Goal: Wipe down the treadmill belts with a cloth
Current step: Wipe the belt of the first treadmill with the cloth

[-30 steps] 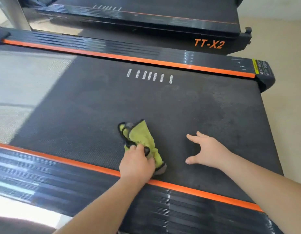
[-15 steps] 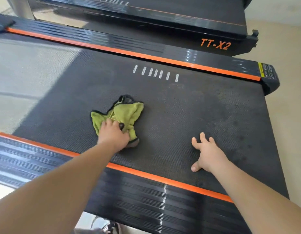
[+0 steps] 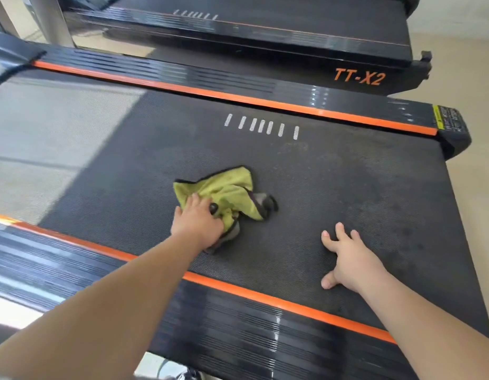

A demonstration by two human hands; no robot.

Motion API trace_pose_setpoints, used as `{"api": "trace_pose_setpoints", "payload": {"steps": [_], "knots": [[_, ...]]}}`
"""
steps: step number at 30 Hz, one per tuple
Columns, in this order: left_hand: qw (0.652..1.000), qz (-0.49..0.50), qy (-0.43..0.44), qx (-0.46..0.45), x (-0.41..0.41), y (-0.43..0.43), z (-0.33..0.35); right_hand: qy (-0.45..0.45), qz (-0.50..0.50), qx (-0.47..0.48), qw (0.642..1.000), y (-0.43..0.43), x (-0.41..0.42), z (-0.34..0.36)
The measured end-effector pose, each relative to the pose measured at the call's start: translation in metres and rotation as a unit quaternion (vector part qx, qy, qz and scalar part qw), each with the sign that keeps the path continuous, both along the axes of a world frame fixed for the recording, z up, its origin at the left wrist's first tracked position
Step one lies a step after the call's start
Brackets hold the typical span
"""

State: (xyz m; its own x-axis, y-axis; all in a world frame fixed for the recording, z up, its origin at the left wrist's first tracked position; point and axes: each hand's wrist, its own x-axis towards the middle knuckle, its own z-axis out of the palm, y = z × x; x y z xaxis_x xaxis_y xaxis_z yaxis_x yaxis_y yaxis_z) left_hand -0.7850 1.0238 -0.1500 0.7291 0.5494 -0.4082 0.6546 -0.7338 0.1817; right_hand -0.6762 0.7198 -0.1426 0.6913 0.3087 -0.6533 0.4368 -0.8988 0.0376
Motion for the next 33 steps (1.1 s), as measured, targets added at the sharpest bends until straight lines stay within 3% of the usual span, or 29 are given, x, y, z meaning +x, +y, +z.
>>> {"api": "trace_pose_setpoints", "payload": {"steps": [4,6,9,11,14,16,18,22,26,28,31,33], "knots": [[0.998,0.008,-0.032,-0.052,0.014,-0.047,0.005,0.004,-0.01,0.004,1.0,0.002,0.001,0.003],[0.987,-0.107,-0.075,-0.089,0.011,-0.098,0.006,0.0,-0.012,0.009,1.0,0.001,-0.001,0.007],[0.922,-0.361,-0.09,-0.106,-0.008,-0.13,-0.002,-0.001,-0.039,0.028,0.999,-0.006,-0.004,0.01],[0.932,-0.334,-0.115,-0.079,0.0,-0.106,-0.01,0.005,-0.043,0.033,0.999,-0.009,-0.005,0.012],[0.983,-0.128,-0.125,-0.04,0.011,-0.065,-0.015,0.004,-0.008,0.027,1.0,-0.01,-0.005,0.012],[0.991,-0.071,-0.109,-0.013,0.016,-0.061,-0.008,-0.004,-0.006,0.021,1.0,-0.008,-0.004,0.009],[0.992,-0.101,-0.077,-0.006,0.018,-0.08,0.001,-0.01,-0.006,0.021,1.0,-0.008,-0.003,0.008],[0.955,-0.269,-0.041,-0.121,0.004,-0.146,0.007,-0.003,-0.009,0.033,0.999,-0.013,-0.001,0.007],[0.936,-0.298,-0.009,-0.187,0.016,-0.143,0.02,0.003,0.012,0.05,0.999,-0.022,0.002,0.006],[0.928,-0.338,0.013,-0.155,0.03,-0.126,0.034,0.036,0.014,0.058,0.998,-0.025,0.008,0.01],[0.897,-0.438,0.058,-0.021,0.04,-0.124,0.047,0.089,-0.03,0.135,0.986,-0.033,0.025,0.021],[0.878,-0.471,0.075,-0.04,0.042,-0.134,0.039,0.097,-0.066,0.2,0.973,-0.042,0.04,0.032]]}}
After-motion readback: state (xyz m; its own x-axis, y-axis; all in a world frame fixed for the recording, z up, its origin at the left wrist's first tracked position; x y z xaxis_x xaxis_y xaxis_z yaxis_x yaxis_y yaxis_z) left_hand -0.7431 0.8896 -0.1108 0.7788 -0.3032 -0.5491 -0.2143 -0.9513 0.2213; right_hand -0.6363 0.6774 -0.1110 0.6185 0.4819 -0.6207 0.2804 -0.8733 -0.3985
